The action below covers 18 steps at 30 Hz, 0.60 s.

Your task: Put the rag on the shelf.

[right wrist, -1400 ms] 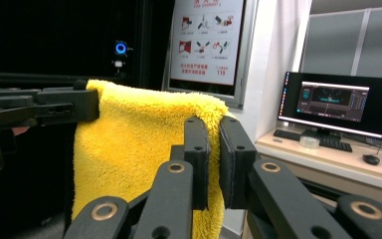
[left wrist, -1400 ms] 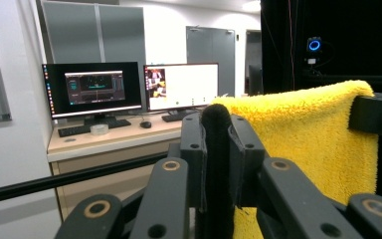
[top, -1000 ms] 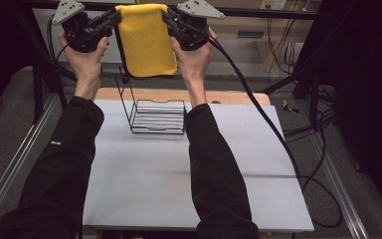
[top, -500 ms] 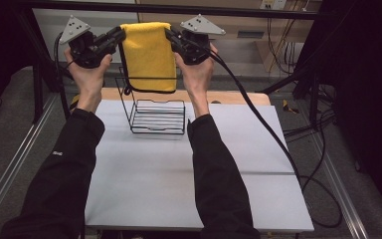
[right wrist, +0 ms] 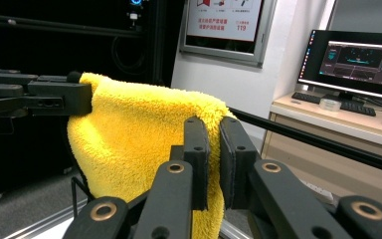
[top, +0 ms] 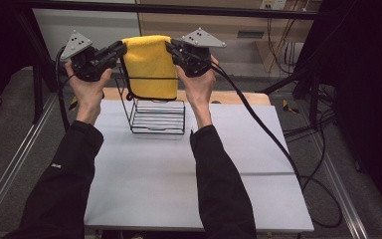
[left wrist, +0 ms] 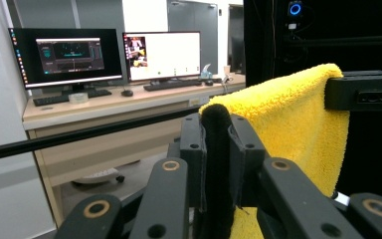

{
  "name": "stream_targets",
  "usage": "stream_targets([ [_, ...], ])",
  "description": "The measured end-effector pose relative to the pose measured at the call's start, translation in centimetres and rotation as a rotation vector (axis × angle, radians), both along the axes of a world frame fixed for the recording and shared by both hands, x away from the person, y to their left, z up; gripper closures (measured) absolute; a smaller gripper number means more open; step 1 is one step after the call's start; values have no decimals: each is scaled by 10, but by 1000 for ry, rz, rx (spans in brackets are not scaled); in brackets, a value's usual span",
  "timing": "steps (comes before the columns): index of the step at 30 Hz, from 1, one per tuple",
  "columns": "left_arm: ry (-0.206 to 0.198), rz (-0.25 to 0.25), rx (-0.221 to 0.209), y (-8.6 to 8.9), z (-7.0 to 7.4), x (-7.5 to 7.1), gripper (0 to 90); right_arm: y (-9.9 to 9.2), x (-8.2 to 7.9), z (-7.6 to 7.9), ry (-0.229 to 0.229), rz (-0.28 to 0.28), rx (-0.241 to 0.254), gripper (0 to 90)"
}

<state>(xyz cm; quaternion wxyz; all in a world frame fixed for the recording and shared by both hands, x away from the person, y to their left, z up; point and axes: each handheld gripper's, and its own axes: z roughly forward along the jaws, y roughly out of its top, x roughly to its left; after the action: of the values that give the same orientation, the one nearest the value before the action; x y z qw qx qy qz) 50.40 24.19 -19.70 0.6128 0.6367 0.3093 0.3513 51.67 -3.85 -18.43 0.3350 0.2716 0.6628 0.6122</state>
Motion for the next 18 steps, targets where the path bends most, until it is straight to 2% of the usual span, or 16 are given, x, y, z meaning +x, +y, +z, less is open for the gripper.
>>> stream_targets([
  [14, 34, -22, 26, 3, -15, -5, 788, 0, -4, -18, 16, 18, -15, 832],
  [18, 27, -38, 21, 5, -17, -11, 787, -2, -10, -19, -3, 35, -34, 831],
])
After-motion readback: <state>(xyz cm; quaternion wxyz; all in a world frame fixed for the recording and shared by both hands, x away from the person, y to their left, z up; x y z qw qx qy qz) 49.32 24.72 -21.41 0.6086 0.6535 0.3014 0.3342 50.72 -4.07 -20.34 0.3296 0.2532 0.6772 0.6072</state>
